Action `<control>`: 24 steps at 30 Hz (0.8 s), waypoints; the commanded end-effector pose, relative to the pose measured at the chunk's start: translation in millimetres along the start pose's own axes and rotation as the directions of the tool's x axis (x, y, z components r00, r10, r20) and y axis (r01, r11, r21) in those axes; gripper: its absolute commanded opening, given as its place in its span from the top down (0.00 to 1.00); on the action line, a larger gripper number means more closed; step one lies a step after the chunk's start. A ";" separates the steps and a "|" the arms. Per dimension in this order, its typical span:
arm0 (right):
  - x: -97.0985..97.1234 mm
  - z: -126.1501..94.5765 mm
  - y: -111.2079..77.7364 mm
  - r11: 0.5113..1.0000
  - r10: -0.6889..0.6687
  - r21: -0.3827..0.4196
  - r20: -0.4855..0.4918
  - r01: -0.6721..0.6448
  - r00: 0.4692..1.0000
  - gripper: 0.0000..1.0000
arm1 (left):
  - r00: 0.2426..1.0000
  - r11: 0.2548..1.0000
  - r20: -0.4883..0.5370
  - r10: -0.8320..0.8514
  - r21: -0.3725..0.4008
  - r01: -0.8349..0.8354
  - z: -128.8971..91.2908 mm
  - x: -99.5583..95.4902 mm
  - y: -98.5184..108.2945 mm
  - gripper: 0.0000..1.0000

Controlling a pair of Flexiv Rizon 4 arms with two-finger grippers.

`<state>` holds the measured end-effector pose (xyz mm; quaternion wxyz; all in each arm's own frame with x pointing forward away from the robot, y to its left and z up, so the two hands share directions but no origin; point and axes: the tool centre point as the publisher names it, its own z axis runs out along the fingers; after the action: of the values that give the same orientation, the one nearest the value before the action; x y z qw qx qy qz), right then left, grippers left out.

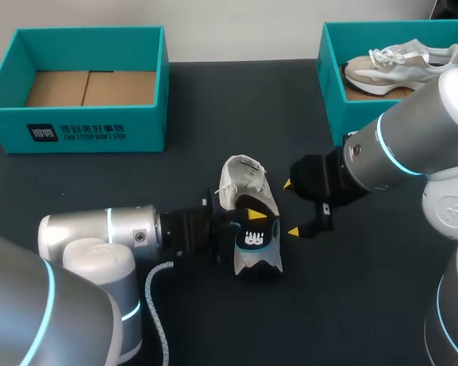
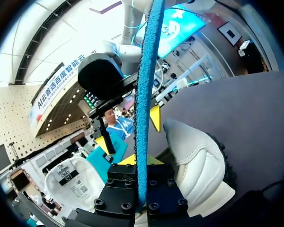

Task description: Take the shoe out of the shoebox, open the shoe tongue, remove and reinsert the insole, then place the shoe into the shoebox

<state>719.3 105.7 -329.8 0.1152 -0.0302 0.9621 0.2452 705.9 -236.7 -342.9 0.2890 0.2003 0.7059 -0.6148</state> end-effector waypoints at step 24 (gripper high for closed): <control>1.6 -0.5 0.0 1.000 0.000 0.001 0.002 0.000 1.000 0.00 | 0.990 0.986 0.102 -0.093 0.147 0.078 -1.6 -0.4 -44.1 1.00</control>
<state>719.2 105.7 -329.8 0.1153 -0.0302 0.9621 0.2452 682.8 -243.5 -308.7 0.2828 0.1566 0.6524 -0.6855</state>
